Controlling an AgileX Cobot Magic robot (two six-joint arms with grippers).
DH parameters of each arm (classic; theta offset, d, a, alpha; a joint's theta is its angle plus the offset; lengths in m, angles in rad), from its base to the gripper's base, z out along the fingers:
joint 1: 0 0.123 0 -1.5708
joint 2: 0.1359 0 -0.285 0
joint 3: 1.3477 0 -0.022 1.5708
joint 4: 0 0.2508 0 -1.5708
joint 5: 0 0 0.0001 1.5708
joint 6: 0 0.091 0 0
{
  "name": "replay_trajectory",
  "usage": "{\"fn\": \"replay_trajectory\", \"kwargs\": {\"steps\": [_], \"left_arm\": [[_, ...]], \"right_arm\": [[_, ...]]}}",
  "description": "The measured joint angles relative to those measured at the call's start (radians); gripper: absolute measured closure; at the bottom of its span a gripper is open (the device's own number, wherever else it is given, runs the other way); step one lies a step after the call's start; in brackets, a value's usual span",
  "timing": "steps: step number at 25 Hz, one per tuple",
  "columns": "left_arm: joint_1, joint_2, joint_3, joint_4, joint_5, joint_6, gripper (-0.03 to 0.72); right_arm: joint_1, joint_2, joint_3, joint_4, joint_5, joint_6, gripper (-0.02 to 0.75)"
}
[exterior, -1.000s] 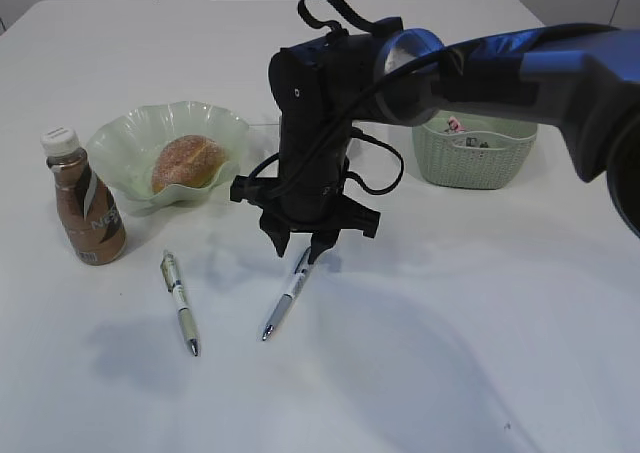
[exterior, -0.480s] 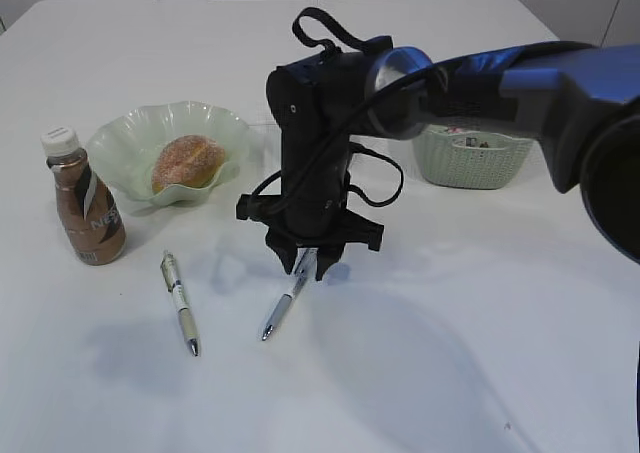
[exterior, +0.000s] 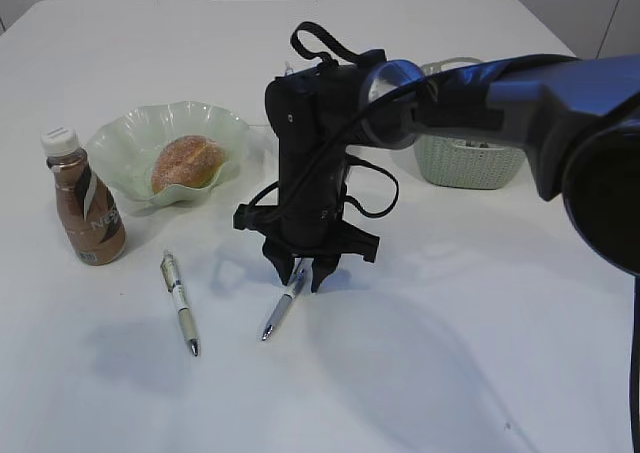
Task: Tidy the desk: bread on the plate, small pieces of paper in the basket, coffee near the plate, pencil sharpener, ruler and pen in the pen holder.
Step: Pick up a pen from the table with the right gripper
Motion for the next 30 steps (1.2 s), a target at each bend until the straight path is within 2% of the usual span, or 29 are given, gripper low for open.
{"fn": "replay_trajectory", "kwargs": {"steps": [30], "left_arm": [[0.0, 0.0, 0.0, 0.0, 0.007, 0.0, 0.378]], "right_arm": [[0.0, 0.017, -0.003, 0.036, 0.046, 0.001, 0.423]]}}
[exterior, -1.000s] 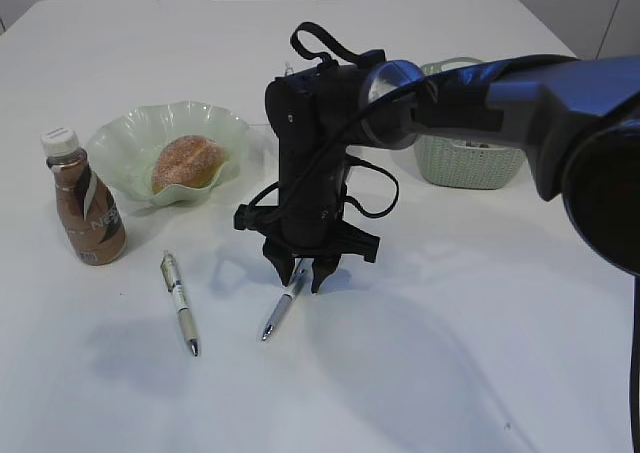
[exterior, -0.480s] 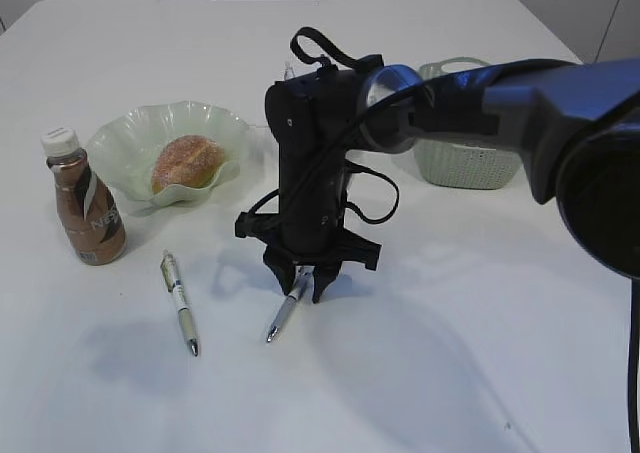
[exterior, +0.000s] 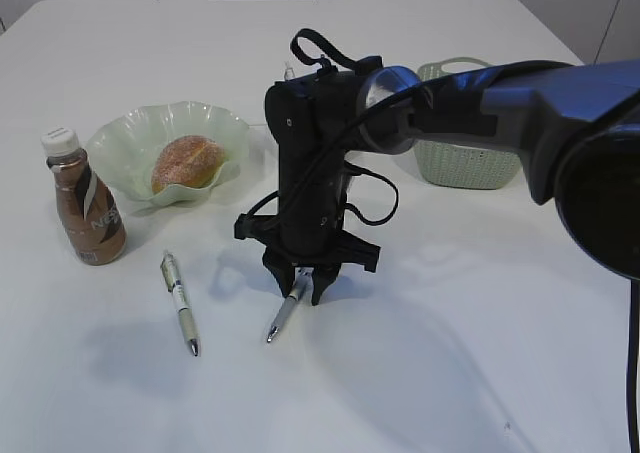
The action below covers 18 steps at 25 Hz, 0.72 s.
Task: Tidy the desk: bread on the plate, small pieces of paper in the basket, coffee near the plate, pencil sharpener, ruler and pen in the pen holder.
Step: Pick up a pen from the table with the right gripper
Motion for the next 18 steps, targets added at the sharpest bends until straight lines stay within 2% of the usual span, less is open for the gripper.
{"fn": "replay_trajectory", "kwargs": {"steps": [13, 16, 18], "left_arm": [[0.0, 0.0, 0.0, 0.0, 0.001, 0.0, 0.378], [0.0, 0.0, 0.0, 0.0, 0.001, 0.0, 0.378], [0.0, 0.0, 0.0, 0.0, 0.001, 0.0, 0.378]], "right_arm": [[0.0, 0.0, 0.0, 0.0, 0.0, -0.02, 0.426], [0.0, 0.0, 0.0, -0.002, 0.0, -0.02, 0.474], [0.0, 0.0, 0.0, -0.002, 0.0, -0.02, 0.549]]}}
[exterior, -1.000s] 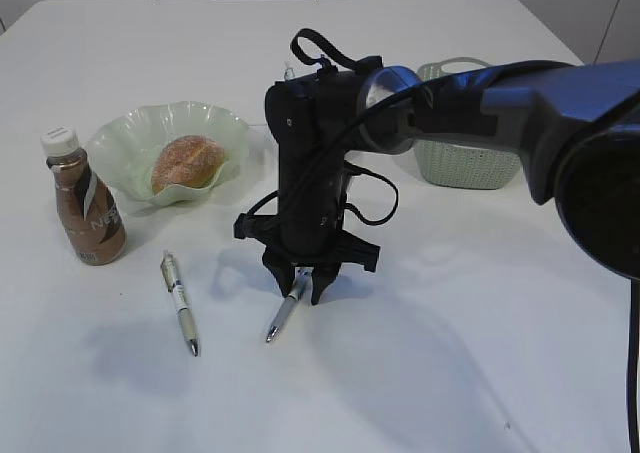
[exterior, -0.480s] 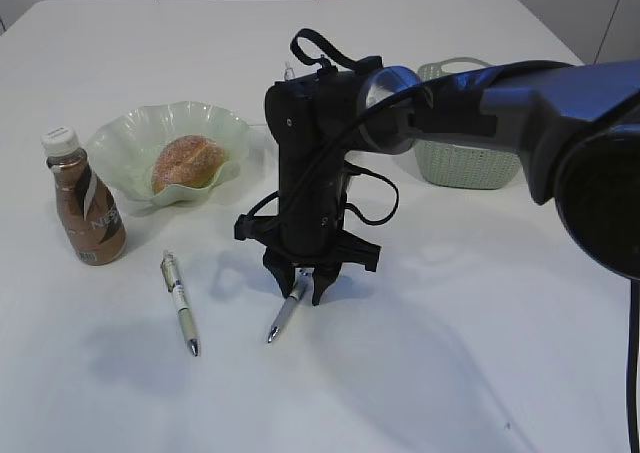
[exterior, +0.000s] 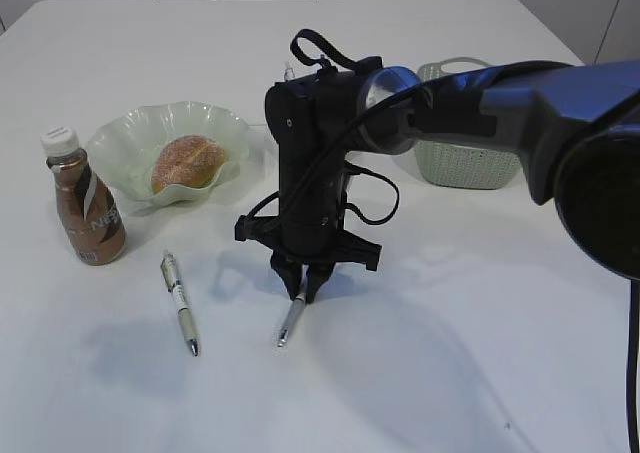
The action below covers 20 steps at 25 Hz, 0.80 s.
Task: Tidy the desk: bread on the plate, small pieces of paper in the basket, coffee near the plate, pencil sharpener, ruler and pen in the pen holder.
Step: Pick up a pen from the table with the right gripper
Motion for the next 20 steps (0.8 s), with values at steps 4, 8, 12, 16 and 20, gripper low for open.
{"fn": "replay_trajectory", "kwargs": {"steps": [4, 8, 12, 16, 20], "left_arm": [[0.0, 0.0, 0.0, 0.0, 0.0, 0.0, 0.378], [0.0, 0.0, 0.0, 0.0, 0.0, 0.0, 0.378], [0.0, 0.0, 0.0, 0.0, 0.0, 0.0, 0.378], [0.0, 0.0, 0.0, 0.0, 0.002, 0.0, 0.378], [0.0, 0.0, 0.0, 0.0, 0.004, 0.0, 0.378]], "right_arm": [[0.0, 0.0, 0.0, 0.0, 0.0, -0.002, 0.631], [0.0, 0.0, 0.0, 0.0, 0.002, -0.017, 0.633], [0.0, 0.0, -0.004, 0.013, 0.037, -0.129, 0.633], [0.0, 0.002, -0.025, 0.013, 0.064, -0.243, 0.633], [0.0, 0.002, -0.107, -0.008, 0.068, -0.388, 0.633]]}}
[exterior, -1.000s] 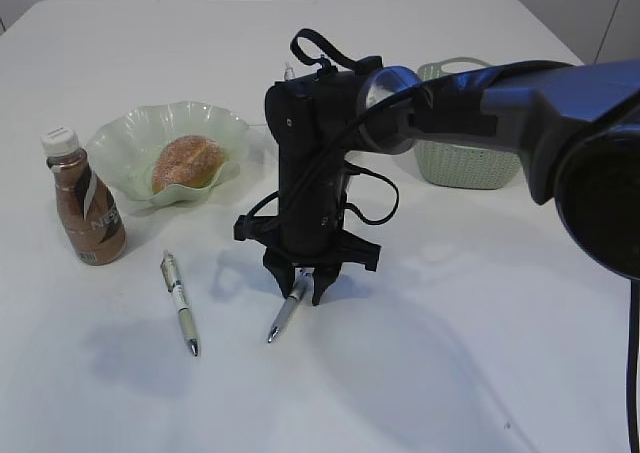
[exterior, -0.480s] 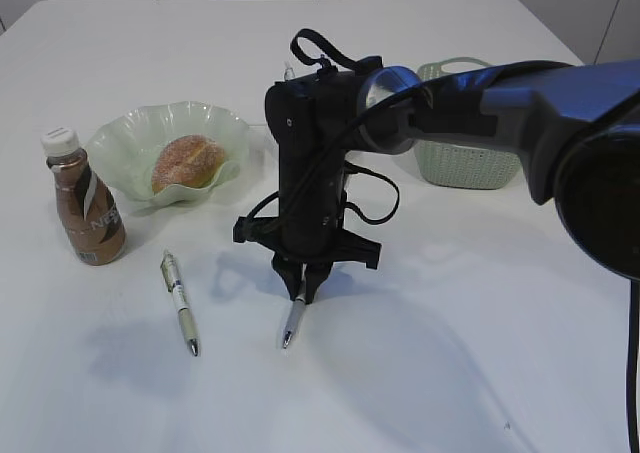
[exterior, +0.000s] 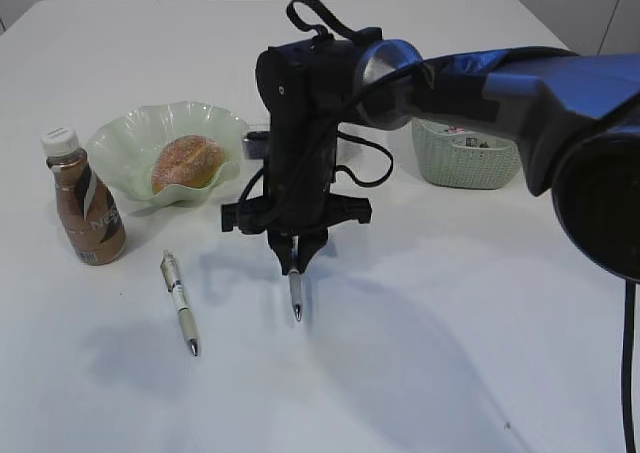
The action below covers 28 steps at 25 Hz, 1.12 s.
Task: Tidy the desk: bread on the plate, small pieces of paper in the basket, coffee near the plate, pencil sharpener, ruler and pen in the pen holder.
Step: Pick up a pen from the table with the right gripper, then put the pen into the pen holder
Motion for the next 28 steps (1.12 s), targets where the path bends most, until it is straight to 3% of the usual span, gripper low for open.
{"fn": "replay_trajectory", "kwargs": {"steps": [10, 18, 27, 28], "left_arm": [[0.0, 0.0, 0.0, 0.0, 0.004, 0.0, 0.378], [0.0, 0.0, 0.0, 0.0, 0.004, 0.0, 0.378], [0.0, 0.0, 0.0, 0.0, -0.017, 0.0, 0.378], [0.0, 0.0, 0.0, 0.0, -0.022, 0.0, 0.378]], "right_arm": [[0.0, -0.007, -0.158, -0.057, 0.007, -0.223, 0.634], [0.0, -0.138, -0.162, -0.28, 0.019, -0.239, 0.634], [0.0, -0.237, -0.164, -0.299, -0.023, -0.29, 0.634], [0.0, -0.251, -0.164, -0.301, -0.079, -0.303, 0.634]]}}
